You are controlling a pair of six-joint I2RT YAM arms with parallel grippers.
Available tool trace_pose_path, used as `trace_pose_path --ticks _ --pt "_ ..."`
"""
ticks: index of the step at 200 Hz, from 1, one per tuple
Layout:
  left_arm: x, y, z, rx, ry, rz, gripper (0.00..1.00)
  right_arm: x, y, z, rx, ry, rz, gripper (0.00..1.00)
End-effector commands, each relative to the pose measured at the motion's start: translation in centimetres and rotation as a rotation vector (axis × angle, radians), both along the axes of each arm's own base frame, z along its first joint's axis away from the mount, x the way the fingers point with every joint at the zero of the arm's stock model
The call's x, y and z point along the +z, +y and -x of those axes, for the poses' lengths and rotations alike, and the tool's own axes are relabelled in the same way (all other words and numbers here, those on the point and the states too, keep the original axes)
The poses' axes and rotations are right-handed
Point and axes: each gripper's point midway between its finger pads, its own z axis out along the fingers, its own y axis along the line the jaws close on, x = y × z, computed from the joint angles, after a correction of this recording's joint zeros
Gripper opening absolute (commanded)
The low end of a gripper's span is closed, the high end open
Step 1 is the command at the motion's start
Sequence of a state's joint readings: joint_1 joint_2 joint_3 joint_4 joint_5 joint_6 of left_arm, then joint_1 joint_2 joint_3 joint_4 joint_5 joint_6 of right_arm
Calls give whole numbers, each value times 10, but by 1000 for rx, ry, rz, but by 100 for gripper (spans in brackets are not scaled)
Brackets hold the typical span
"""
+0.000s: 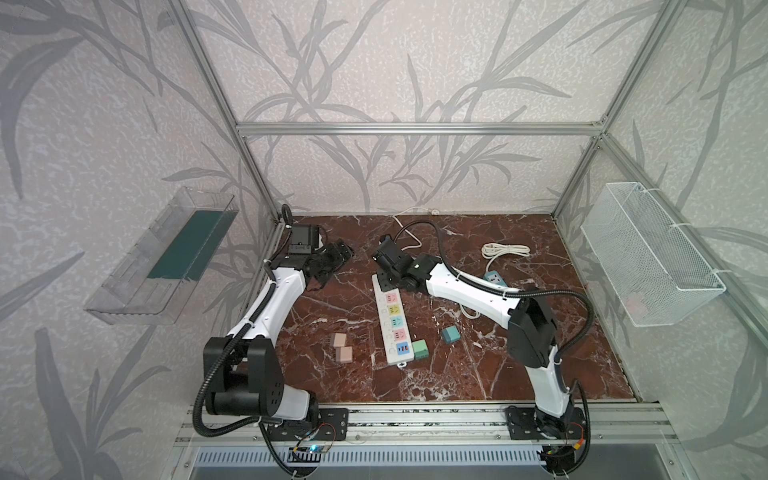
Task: Insert the plug
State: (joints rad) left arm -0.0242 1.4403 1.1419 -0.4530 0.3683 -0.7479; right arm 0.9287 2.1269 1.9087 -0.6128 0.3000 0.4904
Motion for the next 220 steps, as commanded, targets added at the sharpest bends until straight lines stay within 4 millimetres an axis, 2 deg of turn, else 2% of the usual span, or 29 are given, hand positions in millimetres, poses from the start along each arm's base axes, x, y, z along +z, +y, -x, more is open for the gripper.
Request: trace_pose_path --ticks 1,34,62,136,158,220 --pt "27 3 0 -5 -77 -31 91 -5 0 -2 -12 25 40 0" --pt "28 6 -3 0 -75 -10 90 -24 7 -7 -10 64 67 0" --pt "28 19 -3 28 -77 -15 88 -41 5 -8 -17 103 70 0" --pt "31 23 -4 32 -84 -30 87 -65 -7 -17 -47 206 59 0" --pt "28 23 -5 29 -74 -21 87 -73 -2 -19 -41 282 -1 0" --pt "27 32 -5 64 -69 -10 87 -62 -8 -15 -22 290 94 0"
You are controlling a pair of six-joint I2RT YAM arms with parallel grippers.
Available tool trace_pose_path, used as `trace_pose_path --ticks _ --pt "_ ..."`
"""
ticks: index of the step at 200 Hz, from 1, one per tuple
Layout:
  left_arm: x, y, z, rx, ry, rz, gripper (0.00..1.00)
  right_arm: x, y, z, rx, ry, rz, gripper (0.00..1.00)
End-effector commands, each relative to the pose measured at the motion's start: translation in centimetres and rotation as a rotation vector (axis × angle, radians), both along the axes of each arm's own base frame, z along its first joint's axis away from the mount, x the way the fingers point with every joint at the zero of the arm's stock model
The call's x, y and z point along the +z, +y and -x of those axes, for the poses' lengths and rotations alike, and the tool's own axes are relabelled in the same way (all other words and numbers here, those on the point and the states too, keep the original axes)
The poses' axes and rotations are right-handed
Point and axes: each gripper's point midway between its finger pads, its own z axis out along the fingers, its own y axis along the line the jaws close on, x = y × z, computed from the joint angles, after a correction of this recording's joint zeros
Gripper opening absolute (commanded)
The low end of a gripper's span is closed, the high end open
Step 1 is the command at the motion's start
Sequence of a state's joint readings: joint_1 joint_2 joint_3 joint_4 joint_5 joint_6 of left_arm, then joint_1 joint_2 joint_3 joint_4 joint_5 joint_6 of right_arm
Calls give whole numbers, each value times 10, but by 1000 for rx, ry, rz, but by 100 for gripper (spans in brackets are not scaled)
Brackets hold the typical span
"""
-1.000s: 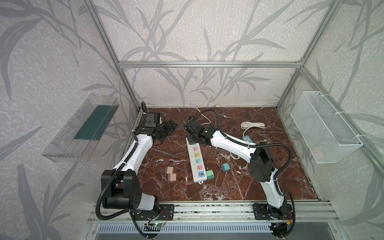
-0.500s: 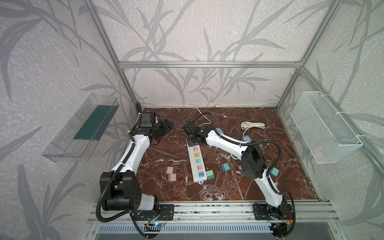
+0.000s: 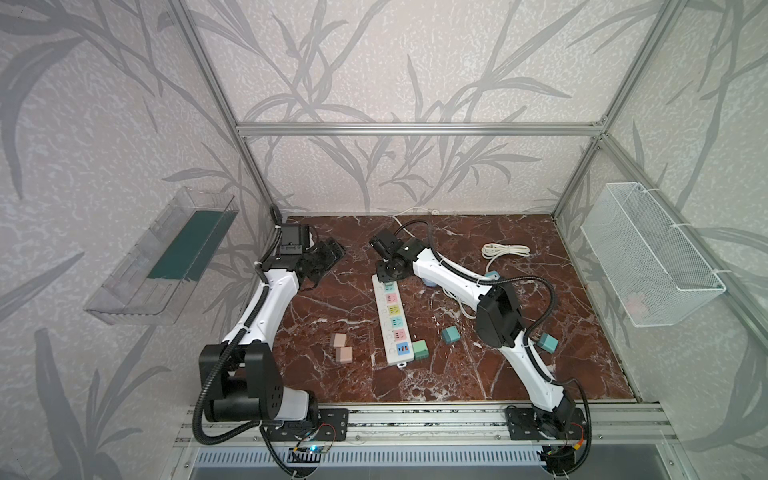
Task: Insert the plug
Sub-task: 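Position the green charger above the strip's first socket with the right gripper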
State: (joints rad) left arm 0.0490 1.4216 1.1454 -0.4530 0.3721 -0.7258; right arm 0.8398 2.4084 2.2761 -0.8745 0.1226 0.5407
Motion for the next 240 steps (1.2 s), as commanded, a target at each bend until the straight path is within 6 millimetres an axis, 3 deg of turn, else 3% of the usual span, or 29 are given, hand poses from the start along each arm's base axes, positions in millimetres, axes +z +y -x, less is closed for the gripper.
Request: trace_pose_path --ticks 1,58,108,133,169,240 --pt "19 4 -2 9 -40 2 87 -8 -10 14 22 51 74 0" --pt "15 -1 -4 -2 -35 36 87 -25 1 22 51 90 69 0" --pt "11 -2 -5 -4 -29 45 86 -25 15 19 56 80 27 0" --pt "10 -2 -6 -3 -25 42 86 -32 7 24 49 102 74 0" --pt "11 -1 -6 -1 -27 43 86 -17 -7 20 35 57 101 0" --pt "6 -2 -7 -11 -15 43 86 -11 -5 16 58 89 35 0"
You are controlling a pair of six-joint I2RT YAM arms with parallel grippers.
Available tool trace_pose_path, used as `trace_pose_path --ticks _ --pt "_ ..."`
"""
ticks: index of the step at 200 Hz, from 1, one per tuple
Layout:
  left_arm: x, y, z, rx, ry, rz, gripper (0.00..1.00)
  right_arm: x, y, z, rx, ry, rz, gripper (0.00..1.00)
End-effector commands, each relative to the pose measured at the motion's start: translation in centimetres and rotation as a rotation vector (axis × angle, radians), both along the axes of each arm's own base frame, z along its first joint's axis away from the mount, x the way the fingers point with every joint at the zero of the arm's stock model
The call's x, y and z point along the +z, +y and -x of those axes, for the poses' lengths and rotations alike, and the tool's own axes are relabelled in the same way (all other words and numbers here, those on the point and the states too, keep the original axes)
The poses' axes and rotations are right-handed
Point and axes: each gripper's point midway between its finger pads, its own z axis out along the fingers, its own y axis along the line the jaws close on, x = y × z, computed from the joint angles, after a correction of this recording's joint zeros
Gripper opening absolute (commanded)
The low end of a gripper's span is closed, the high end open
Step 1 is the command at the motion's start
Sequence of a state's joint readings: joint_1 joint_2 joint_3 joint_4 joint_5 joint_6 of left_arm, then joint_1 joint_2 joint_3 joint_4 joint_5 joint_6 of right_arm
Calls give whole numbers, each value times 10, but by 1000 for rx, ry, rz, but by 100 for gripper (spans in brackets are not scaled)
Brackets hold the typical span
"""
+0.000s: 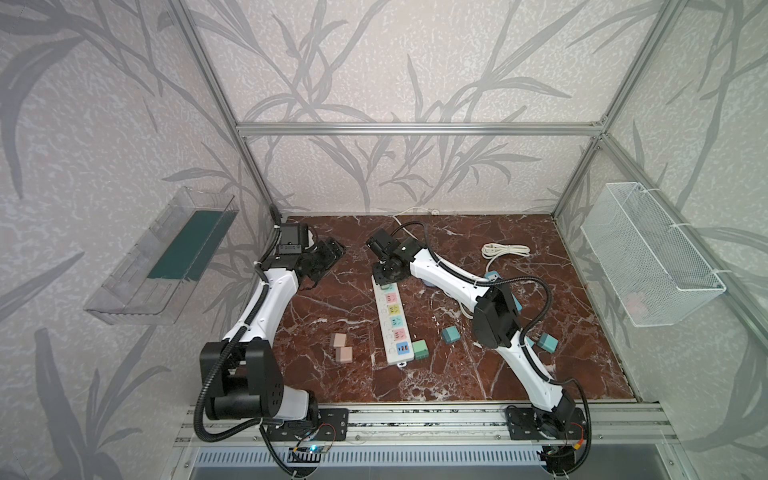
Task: Insert the plug
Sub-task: 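Position the green charger above the strip's first socket with the right gripper, then lower and press the green charger into the socket with the right gripper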
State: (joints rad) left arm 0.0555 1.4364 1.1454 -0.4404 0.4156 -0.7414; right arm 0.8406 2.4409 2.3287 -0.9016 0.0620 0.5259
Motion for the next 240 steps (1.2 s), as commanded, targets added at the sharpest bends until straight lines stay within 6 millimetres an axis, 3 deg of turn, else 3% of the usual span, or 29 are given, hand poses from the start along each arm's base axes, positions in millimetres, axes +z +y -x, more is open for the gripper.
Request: trace_pose_path --ticks 1,71,183,240 --pt "8 3 -5 4 -20 1 86 -7 -15 10 19 47 60 0" --pt "5 4 -5 5 -11 -9 86 14 -18 6 46 23 57 0" --pt "1 2 -6 -1 -2 3 86 -7 -9 -4 1 11 26 0" --pt "1 2 -6 -1 -2 4 85 -19 -20 3 -9 -32 150 0"
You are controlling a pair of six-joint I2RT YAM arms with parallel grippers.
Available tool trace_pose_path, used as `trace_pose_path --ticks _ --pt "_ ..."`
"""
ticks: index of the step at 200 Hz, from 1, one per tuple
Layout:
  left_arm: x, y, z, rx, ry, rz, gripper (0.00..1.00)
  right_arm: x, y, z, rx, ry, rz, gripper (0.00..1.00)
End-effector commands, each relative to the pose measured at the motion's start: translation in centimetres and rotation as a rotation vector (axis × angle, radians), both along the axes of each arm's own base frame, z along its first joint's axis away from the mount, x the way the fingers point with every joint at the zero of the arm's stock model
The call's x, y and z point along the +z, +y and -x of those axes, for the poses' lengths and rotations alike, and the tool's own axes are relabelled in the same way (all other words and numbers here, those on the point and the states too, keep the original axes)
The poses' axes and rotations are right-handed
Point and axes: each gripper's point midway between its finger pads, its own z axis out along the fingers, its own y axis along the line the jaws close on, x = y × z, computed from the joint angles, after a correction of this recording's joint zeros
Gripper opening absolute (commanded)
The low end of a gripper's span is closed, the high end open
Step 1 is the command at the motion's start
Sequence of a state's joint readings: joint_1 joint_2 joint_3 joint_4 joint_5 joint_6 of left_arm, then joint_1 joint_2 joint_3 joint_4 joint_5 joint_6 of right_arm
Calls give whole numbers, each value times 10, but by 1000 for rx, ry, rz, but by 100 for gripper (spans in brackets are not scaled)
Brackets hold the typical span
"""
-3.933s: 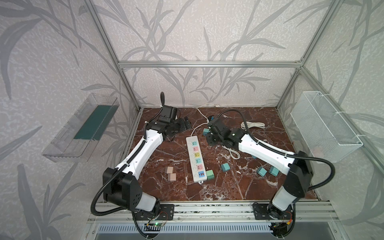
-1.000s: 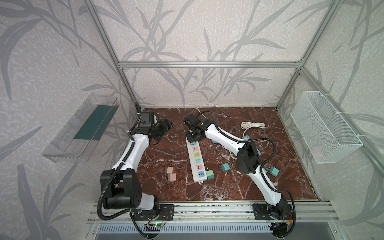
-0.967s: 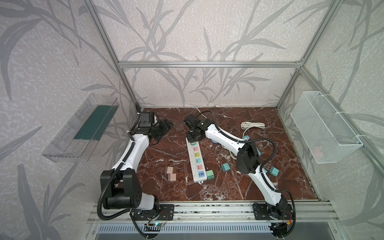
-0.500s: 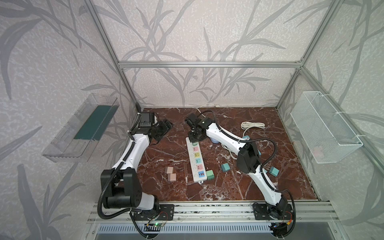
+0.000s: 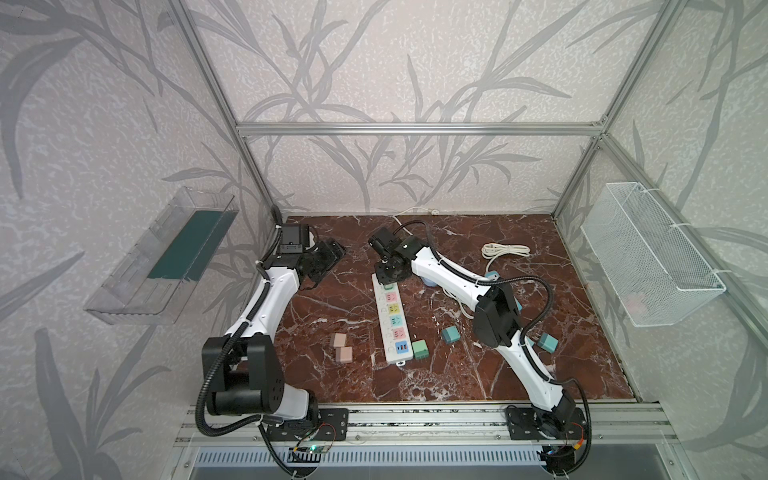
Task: Insert the plug
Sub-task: 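Lower and press the green charger into the socket with the right gripper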
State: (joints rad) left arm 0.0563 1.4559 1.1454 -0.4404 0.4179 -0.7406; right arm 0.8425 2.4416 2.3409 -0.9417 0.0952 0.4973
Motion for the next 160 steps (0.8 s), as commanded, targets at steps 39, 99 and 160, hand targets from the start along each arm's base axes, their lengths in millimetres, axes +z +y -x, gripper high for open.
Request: trace_pose_path --ticks 39,99,160 --pt "8 0 -5 -2 -18 9 85 -15 -24 -7 -137 -51 59 0" --pt "8 -1 -5 -2 -19 25 84 -6 -10 -9 -235 -100 -86 0" --pt "8 -1 -6 -1 -19 32 83 8 -2 -12 -134 -144 -28 0"
